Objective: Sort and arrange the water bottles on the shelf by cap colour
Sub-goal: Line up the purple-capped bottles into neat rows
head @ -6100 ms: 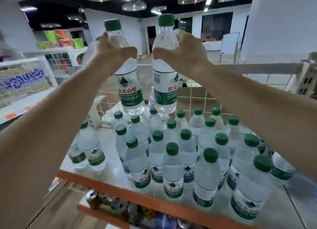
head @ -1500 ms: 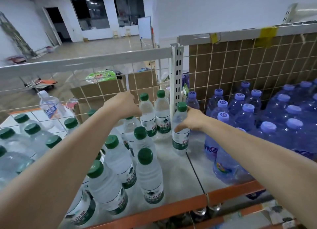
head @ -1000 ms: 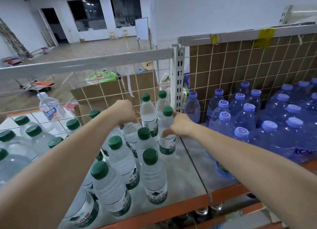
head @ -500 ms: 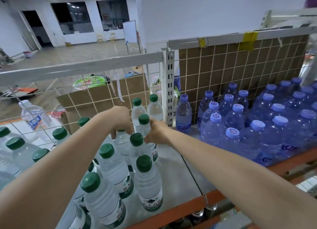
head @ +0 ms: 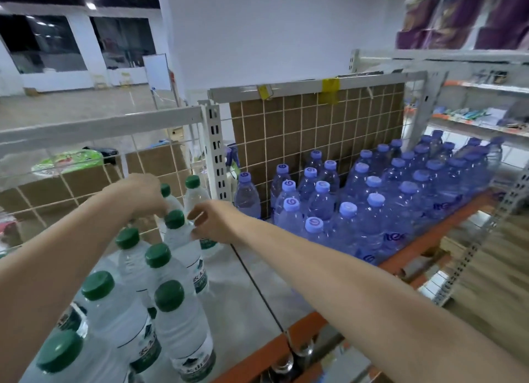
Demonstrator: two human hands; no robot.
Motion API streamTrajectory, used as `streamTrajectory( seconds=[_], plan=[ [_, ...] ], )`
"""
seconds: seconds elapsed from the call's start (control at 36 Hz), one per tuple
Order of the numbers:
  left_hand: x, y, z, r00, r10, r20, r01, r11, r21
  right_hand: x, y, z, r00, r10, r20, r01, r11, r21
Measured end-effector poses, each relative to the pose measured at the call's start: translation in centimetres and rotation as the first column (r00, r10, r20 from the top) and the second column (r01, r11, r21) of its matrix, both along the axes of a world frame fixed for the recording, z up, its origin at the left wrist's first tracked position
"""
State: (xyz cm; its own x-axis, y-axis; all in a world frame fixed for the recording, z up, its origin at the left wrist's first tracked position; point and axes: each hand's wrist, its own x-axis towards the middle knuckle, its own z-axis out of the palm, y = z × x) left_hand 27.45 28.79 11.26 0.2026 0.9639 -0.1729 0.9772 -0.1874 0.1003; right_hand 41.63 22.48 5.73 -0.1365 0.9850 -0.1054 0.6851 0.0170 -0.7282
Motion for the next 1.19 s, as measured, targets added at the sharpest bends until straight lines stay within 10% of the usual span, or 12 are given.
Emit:
streamTrajectory(
  seconds=[0.5, 1.19],
  plan=[
    [12.7, -4.4, 2.3, 1.000, -0.025, -0.017, 0.028, 0.975, 0.221, 11.8, -2.9, 3.9, 0.979, -0.079, 0.186, 0.012, 0.941, 0.337],
    [22.2, -5.3, -1.1, 0.980, 0.014, 0.197, -0.065, 0.964, 0.259, 25.3, -3.6, 4.0, 0.999, -0.026, 0.029, 0.015, 0.941, 0.338]
  ],
)
